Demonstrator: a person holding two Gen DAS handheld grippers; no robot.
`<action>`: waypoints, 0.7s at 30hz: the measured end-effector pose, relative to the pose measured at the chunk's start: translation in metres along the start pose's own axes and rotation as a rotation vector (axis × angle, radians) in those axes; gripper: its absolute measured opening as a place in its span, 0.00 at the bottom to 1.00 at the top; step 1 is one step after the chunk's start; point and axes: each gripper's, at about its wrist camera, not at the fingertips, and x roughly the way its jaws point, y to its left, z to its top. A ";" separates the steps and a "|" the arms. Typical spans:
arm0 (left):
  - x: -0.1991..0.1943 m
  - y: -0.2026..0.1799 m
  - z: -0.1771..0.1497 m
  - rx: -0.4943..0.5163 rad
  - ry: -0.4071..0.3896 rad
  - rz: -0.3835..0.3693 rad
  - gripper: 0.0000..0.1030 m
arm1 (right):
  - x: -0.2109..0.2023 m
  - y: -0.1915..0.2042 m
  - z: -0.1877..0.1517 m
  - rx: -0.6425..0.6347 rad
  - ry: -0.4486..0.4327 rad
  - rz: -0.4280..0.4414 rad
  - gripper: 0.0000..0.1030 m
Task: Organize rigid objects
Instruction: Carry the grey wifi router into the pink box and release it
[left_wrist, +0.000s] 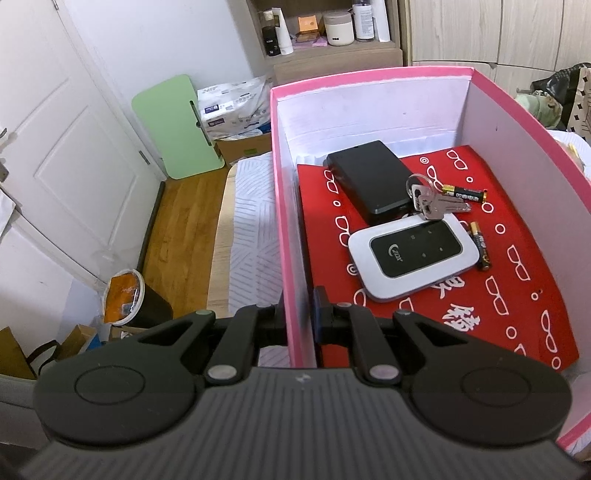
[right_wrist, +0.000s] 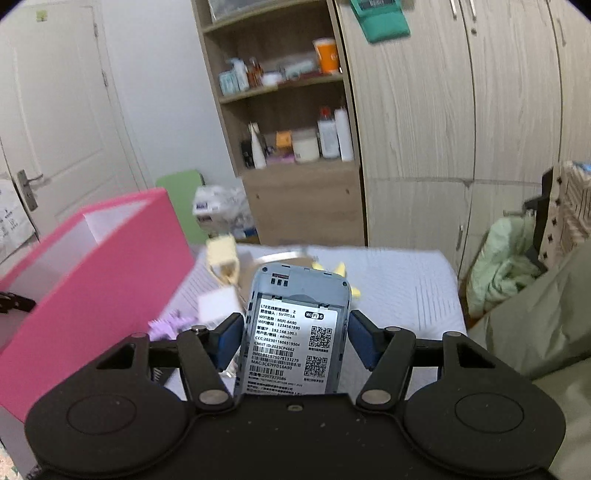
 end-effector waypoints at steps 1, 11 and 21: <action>0.000 0.000 0.000 0.002 0.000 0.002 0.09 | -0.004 0.003 0.002 -0.005 -0.014 0.007 0.65; -0.002 -0.001 -0.001 0.003 -0.011 0.015 0.09 | -0.036 0.055 0.043 -0.039 -0.130 0.281 0.64; -0.004 -0.004 -0.001 0.016 -0.030 0.037 0.09 | -0.017 0.138 0.069 -0.268 0.048 0.602 0.64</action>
